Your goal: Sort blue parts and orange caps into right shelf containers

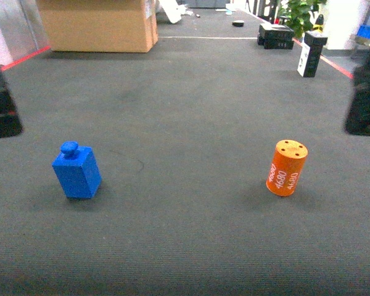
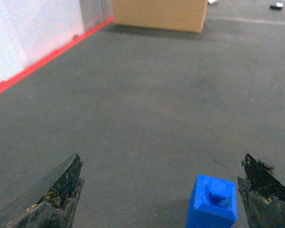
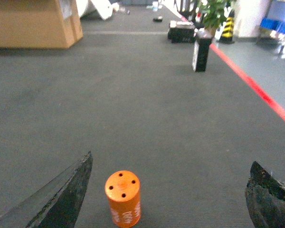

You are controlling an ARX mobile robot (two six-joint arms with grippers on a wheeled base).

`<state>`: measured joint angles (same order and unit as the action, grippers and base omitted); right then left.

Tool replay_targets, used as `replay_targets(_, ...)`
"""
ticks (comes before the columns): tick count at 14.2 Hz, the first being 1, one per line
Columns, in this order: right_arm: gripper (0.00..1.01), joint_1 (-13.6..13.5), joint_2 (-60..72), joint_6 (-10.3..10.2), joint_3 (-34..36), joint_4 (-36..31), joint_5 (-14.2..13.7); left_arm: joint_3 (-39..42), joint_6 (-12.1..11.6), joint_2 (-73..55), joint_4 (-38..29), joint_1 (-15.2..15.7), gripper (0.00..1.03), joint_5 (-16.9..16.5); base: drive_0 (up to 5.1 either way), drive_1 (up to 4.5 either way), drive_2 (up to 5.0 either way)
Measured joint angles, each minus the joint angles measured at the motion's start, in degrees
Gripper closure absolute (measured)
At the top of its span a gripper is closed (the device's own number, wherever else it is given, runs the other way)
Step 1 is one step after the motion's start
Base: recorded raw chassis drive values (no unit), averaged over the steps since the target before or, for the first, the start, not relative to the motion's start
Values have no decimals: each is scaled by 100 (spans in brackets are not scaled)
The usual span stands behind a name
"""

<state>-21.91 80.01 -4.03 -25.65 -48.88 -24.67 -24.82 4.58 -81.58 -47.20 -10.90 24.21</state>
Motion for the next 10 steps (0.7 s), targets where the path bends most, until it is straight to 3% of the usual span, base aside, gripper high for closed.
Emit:
replay_targets(3, 3, -59, 1786, -339, -997, -24, 33, -960, 319, -1563, 33, -83, 5, -286, 0, 0, 0)
replay_targets(5, 3, -55, 2603, -673, -1447, 46, 37, -1666, 529, -2393, 256, -267, 5, -560, 0, 0, 0)
replay_targets(10, 3, 61, 3486, -1252, -2127, 267, 157, -2328, 562, -3287, 538, -236, 5, -876, 0, 0, 0)
